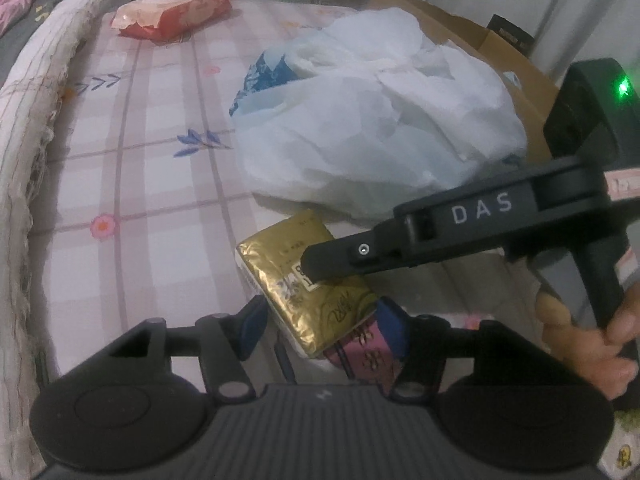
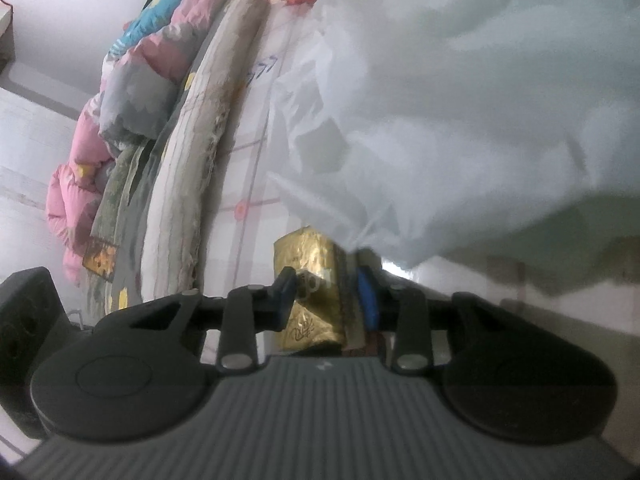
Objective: Organize soft objects
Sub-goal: 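Grasp the gold snack box with the right gripper, then carry the gold snack box into the cardboard box and release it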
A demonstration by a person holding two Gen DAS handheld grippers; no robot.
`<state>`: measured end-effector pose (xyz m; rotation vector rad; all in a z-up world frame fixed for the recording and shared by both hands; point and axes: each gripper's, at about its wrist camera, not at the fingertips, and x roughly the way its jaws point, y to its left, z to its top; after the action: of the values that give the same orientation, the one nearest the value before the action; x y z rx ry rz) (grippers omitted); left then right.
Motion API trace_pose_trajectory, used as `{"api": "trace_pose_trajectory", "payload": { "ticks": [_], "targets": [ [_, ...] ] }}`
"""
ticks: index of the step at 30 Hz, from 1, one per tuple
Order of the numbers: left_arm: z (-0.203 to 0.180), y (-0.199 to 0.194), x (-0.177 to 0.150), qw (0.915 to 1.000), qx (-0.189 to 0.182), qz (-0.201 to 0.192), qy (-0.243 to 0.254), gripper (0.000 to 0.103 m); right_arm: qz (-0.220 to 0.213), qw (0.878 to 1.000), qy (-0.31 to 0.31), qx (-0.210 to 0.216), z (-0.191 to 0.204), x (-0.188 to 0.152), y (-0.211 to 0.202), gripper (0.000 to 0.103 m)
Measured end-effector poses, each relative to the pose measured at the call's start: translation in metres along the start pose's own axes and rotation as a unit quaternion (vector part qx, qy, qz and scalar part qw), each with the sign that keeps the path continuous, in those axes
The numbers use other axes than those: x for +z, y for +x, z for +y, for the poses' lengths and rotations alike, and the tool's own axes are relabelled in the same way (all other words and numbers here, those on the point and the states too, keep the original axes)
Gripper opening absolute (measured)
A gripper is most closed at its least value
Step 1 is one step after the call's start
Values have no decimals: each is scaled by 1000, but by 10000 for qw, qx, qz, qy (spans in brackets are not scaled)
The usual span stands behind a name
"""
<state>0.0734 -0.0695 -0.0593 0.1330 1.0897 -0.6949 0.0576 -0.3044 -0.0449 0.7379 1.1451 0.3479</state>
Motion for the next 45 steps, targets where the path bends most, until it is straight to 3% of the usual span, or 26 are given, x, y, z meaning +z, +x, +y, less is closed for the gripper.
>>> {"api": "trace_pose_trajectory", "payload": {
  "ticks": [12,20,29,45],
  "targets": [
    [-14,2,-12,9990,317,121,291,69,296,9988,-401,-24,15,-16,1,35],
    [-25,9,-13,9954,742,48,604,69,305,9984,-481,-30,15,-15,0,35],
    [-25,5,-10,9936,972,-119,555,63,357,9983,-427,153,12,-18,0,37],
    [-39,-18,-15,9884,1265,-468,703,62,277,9981,-499,235,25,-22,-8,36]
  ]
}}
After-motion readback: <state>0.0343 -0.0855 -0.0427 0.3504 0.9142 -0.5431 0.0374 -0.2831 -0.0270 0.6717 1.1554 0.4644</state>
